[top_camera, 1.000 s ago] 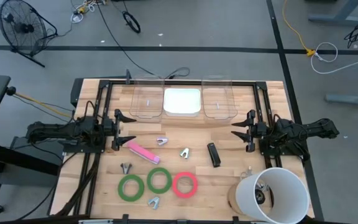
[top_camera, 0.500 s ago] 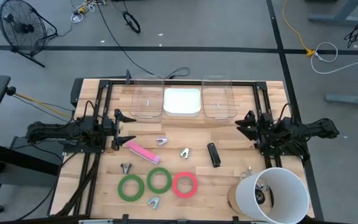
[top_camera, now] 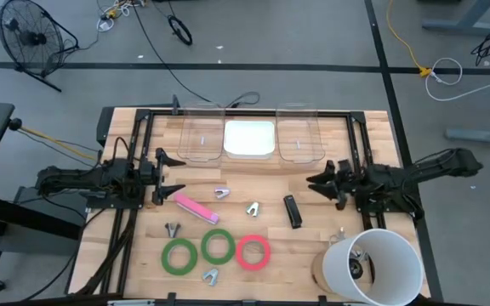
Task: Pick and place Stapler, Stapler remover, tape
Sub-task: Put the black stapler into the right transparent bin
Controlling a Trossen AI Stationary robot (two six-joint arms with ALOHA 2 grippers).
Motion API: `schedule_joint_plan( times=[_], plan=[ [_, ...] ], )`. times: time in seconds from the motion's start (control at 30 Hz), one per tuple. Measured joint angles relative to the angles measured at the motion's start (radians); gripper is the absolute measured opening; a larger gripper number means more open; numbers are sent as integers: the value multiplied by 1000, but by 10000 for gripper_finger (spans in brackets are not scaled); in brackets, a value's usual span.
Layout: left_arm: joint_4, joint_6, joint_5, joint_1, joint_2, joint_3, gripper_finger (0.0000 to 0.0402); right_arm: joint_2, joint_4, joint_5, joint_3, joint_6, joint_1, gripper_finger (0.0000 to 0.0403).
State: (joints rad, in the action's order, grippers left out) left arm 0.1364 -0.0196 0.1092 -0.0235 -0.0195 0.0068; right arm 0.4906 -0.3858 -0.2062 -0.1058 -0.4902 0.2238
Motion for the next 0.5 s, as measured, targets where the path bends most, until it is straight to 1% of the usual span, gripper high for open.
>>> schedule_joint_plan(
  times=[0.13,0.23,0.3,0.4,0.47,0.5],
  plan=[
    [20,0,2,0,0,0,367,157,-3,68,-98,81,8,153],
    [20,-1,2,0,0,0,367,259,45,114,-186,84,14,153],
    [20,-1,2,0,0,0,367,314,166,137,-247,75,22,153],
    [22,-3,2,0,0,0,367,391,375,148,-332,14,33,153],
    [22,-12,3,0,0,0,367,431,441,149,-380,10,35,153],
    [22,-22,3,0,0,0,367,445,450,154,-398,34,35,153]
  ],
)
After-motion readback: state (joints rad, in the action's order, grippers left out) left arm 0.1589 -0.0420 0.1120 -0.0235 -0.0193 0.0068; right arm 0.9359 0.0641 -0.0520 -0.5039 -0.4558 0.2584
